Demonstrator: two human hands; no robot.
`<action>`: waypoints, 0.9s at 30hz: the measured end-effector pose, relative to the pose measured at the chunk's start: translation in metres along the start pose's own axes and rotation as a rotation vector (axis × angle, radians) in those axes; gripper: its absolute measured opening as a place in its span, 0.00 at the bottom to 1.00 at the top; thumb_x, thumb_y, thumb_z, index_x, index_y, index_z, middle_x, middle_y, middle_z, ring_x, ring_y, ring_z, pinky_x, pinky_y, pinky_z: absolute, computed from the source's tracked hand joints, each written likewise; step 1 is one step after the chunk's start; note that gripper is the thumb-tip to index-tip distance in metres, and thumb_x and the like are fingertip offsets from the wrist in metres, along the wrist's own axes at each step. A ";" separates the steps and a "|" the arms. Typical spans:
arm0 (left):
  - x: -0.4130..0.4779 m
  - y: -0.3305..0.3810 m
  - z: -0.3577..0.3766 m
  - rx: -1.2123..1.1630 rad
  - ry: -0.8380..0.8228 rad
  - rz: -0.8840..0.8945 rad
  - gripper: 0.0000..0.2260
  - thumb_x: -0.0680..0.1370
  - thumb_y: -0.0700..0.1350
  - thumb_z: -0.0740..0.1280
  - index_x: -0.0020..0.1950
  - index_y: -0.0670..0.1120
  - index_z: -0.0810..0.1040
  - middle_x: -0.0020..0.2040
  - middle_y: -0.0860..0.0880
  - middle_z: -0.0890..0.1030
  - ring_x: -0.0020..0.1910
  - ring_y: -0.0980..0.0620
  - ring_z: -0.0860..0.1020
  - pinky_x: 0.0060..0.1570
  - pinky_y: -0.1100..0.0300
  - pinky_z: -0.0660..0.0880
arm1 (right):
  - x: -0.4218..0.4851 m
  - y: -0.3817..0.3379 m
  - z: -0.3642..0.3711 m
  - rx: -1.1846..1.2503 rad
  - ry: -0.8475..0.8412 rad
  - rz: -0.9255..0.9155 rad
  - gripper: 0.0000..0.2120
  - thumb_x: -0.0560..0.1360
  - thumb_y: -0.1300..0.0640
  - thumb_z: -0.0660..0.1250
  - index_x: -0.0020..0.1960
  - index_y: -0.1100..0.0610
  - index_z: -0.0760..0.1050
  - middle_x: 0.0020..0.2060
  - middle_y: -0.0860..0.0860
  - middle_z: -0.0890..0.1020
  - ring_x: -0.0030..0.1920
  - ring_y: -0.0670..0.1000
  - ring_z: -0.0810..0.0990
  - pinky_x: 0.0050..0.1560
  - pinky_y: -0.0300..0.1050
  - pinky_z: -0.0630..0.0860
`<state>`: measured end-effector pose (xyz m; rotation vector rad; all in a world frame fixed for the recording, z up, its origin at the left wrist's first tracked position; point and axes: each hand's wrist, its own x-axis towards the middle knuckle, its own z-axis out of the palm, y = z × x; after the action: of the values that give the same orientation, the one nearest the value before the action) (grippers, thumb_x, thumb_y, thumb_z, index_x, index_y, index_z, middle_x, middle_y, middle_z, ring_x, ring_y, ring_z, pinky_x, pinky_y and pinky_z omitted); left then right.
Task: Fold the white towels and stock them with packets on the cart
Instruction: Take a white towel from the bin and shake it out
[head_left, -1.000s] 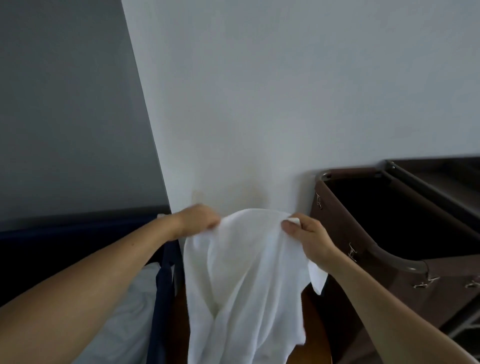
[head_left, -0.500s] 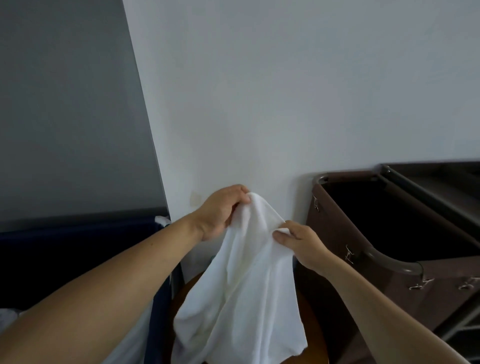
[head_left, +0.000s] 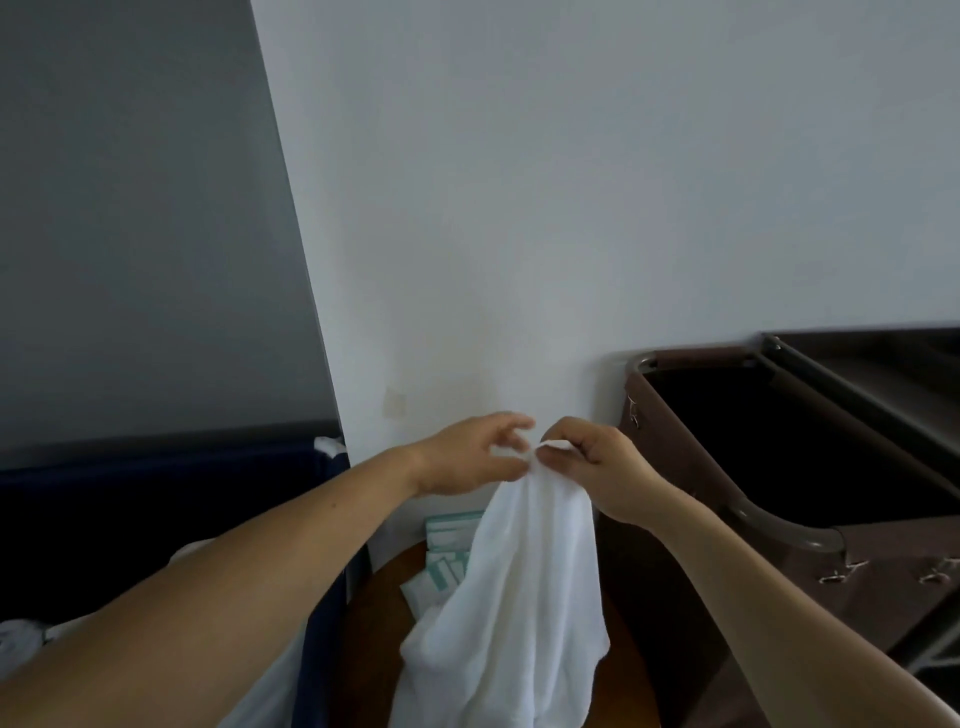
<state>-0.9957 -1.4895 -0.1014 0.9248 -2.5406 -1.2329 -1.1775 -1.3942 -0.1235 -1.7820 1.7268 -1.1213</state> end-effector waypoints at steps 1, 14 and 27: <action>0.001 0.001 0.001 -0.003 -0.021 0.009 0.17 0.80 0.46 0.67 0.69 0.48 0.74 0.62 0.51 0.79 0.62 0.52 0.77 0.65 0.57 0.73 | 0.000 -0.002 0.000 -0.012 -0.008 -0.019 0.06 0.78 0.56 0.69 0.44 0.57 0.78 0.39 0.57 0.80 0.38 0.47 0.75 0.40 0.44 0.72; 0.001 0.000 0.017 -0.708 0.290 -0.116 0.06 0.78 0.32 0.58 0.46 0.40 0.73 0.43 0.41 0.74 0.43 0.44 0.75 0.47 0.47 0.80 | -0.005 -0.014 -0.008 0.406 0.142 0.104 0.09 0.71 0.64 0.75 0.39 0.50 0.85 0.38 0.50 0.86 0.39 0.49 0.83 0.48 0.49 0.81; -0.005 -0.004 0.030 -0.394 0.243 0.043 0.03 0.78 0.33 0.61 0.46 0.35 0.74 0.40 0.45 0.75 0.39 0.49 0.73 0.40 0.54 0.71 | 0.006 -0.030 -0.006 0.329 0.018 0.044 0.08 0.71 0.65 0.75 0.49 0.59 0.82 0.32 0.48 0.83 0.32 0.43 0.79 0.38 0.36 0.76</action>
<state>-1.0016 -1.4687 -0.1236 0.8606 -2.0221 -1.4380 -1.1639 -1.3942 -0.0952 -1.5300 1.4819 -1.3186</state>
